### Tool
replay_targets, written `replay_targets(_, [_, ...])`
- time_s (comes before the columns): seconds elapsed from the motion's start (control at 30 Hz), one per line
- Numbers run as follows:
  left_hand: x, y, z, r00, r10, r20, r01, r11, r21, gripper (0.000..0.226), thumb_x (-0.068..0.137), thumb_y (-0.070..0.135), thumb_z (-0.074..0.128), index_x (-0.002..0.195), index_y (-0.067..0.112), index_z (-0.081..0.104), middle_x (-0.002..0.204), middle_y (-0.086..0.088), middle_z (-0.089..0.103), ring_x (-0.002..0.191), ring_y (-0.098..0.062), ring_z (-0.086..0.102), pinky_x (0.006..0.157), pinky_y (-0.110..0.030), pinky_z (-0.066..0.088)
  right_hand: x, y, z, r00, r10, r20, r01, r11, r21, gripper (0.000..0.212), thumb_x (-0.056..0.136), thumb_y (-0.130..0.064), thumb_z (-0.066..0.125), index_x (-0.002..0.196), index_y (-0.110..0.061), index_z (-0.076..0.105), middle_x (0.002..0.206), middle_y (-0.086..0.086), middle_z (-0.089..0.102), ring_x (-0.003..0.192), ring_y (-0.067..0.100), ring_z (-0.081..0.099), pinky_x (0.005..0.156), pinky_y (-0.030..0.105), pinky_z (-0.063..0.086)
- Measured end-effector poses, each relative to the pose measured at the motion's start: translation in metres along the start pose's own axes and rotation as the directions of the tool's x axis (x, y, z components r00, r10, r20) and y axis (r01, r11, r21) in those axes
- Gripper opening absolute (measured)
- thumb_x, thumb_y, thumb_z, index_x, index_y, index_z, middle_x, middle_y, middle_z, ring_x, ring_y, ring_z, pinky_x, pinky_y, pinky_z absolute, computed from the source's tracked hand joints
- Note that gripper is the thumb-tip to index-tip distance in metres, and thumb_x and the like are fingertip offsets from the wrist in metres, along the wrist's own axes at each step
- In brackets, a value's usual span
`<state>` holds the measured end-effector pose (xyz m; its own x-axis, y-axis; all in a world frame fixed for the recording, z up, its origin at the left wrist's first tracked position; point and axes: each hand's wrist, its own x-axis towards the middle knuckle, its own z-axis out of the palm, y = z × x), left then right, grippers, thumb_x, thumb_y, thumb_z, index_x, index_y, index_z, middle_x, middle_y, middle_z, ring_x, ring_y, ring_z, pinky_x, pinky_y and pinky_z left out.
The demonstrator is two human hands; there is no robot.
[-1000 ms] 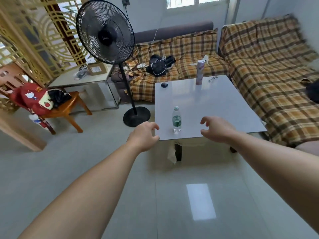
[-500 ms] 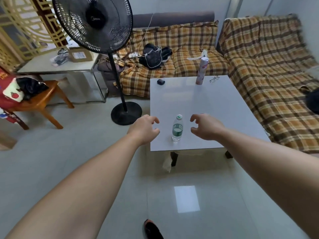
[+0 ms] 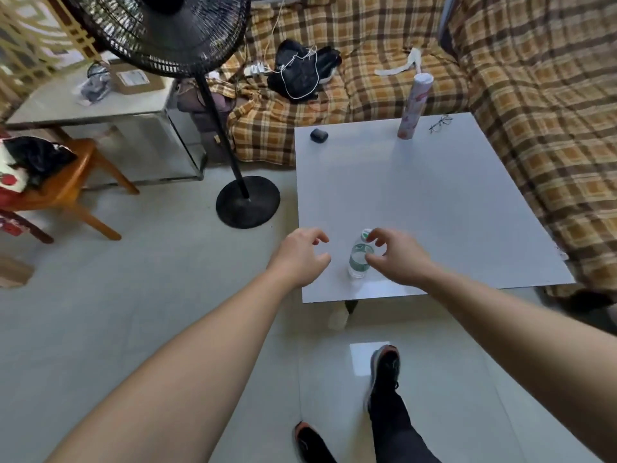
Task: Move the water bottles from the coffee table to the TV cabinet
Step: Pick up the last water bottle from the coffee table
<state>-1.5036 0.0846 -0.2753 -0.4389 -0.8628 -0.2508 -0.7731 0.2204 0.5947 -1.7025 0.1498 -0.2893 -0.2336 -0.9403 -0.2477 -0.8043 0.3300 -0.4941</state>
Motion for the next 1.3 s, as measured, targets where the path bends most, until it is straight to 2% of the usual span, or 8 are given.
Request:
replay_targets(0.13, [0.023, 0.003, 0.016, 0.999, -0.043, -0.005, 0.042, 0.994, -0.099, 0.029, 0.082, 0.029, 0.056, 0.111, 0.028, 0.059, 0.109, 0.006, 0.054, 0.095, -0.012, 0.051, 0.077, -0.025, 0.039, 0.02, 0.016, 0.018, 0.999, -0.047, 0.006, 0.047, 0.998, 0.033, 0.035, 0.082, -0.035, 0.057, 0.116, -0.028, 0.057, 0.117, -0.005, 0.059, 0.083, 0.015, 0.053, 0.073, 0.03, 0.045])
replay_targets(0.3, [0.059, 0.008, 0.036, 0.987, -0.161, -0.018, 0.157, 0.976, -0.153, 0.028, 0.082, 0.025, 0.057, 0.11, 0.025, 0.06, 0.106, 0.005, 0.055, 0.093, -0.012, 0.052, 0.079, -0.024, 0.038, 0.076, 0.041, 0.02, 1.0, -0.016, -0.001, 0.016, 0.999, -0.048, 0.038, 0.085, -0.033, 0.054, 0.122, -0.026, 0.053, 0.124, -0.002, 0.053, 0.101, 0.025, 0.058, 0.071, 0.031, 0.039])
replay_targets(0.43, [0.087, 0.009, 0.054, 0.968, -0.252, -0.009, 0.246, 0.951, -0.185, 0.027, 0.082, 0.025, 0.057, 0.108, 0.026, 0.061, 0.105, 0.005, 0.056, 0.091, -0.011, 0.052, 0.078, -0.023, 0.038, 0.11, 0.062, 0.031, 0.991, -0.053, 0.125, 0.07, 0.989, -0.133, 0.046, 0.086, -0.03, 0.052, 0.132, -0.027, 0.046, 0.133, -0.001, 0.047, 0.115, 0.025, 0.052, 0.073, 0.032, 0.039])
replay_targets(0.57, [0.099, 0.009, 0.069, 0.949, -0.317, 0.002, 0.311, 0.93, -0.197, 0.026, 0.081, 0.026, 0.057, 0.107, 0.028, 0.061, 0.103, 0.007, 0.056, 0.088, -0.009, 0.052, 0.076, -0.022, 0.037, 0.126, 0.075, 0.045, 0.962, -0.08, 0.26, 0.112, 0.988, -0.111, 0.046, 0.085, -0.027, 0.054, 0.131, -0.024, 0.045, 0.129, 0.002, 0.048, 0.106, 0.028, 0.056, 0.072, 0.033, 0.043])
replay_targets(0.73, [0.099, 0.006, 0.073, 0.934, -0.358, -0.021, 0.344, 0.911, -0.227, 0.025, 0.081, 0.025, 0.057, 0.105, 0.027, 0.062, 0.102, 0.006, 0.056, 0.088, -0.011, 0.052, 0.076, -0.022, 0.037, 0.133, 0.076, 0.051, 0.955, -0.127, 0.267, 0.147, 0.988, -0.056, 0.038, 0.085, -0.023, 0.058, 0.123, -0.02, 0.052, 0.12, 0.004, 0.051, 0.094, 0.029, 0.057, 0.07, 0.033, 0.047])
replay_targets(0.9, [0.083, -0.005, 0.067, 0.907, -0.414, -0.077, 0.38, 0.884, -0.272, 0.025, 0.08, 0.024, 0.058, 0.105, 0.027, 0.062, 0.104, 0.005, 0.057, 0.091, -0.012, 0.054, 0.077, -0.023, 0.04, 0.136, 0.065, 0.048, 0.944, -0.166, 0.285, 0.2, 0.976, -0.091, 0.034, 0.082, -0.023, 0.061, 0.115, -0.018, 0.056, 0.117, 0.003, 0.052, 0.091, 0.028, 0.058, 0.069, 0.033, 0.048])
replay_targets(1.07, [0.039, -0.023, 0.058, 0.856, -0.488, -0.17, 0.418, 0.847, -0.328, 0.024, 0.079, 0.026, 0.058, 0.102, 0.029, 0.062, 0.101, 0.007, 0.056, 0.088, -0.01, 0.053, 0.073, -0.023, 0.039, 0.129, 0.035, 0.046, 0.922, -0.284, 0.261, 0.324, 0.938, -0.122, 0.035, 0.08, -0.026, 0.062, 0.115, -0.018, 0.057, 0.113, 0.003, 0.052, 0.088, 0.025, 0.054, 0.066, 0.03, 0.042])
replay_targets(1.3, [-0.057, -0.049, 0.044, 0.724, -0.604, -0.333, 0.447, 0.779, -0.439, 0.022, 0.08, 0.024, 0.061, 0.102, 0.027, 0.064, 0.101, 0.006, 0.056, 0.089, -0.014, 0.053, 0.079, -0.022, 0.04, 0.09, -0.034, 0.06, 0.809, -0.49, 0.323, 0.562, 0.807, -0.182, 0.033, 0.079, -0.023, 0.06, 0.111, -0.019, 0.056, 0.113, 0.002, 0.051, 0.081, 0.022, 0.052, 0.067, 0.035, 0.052])
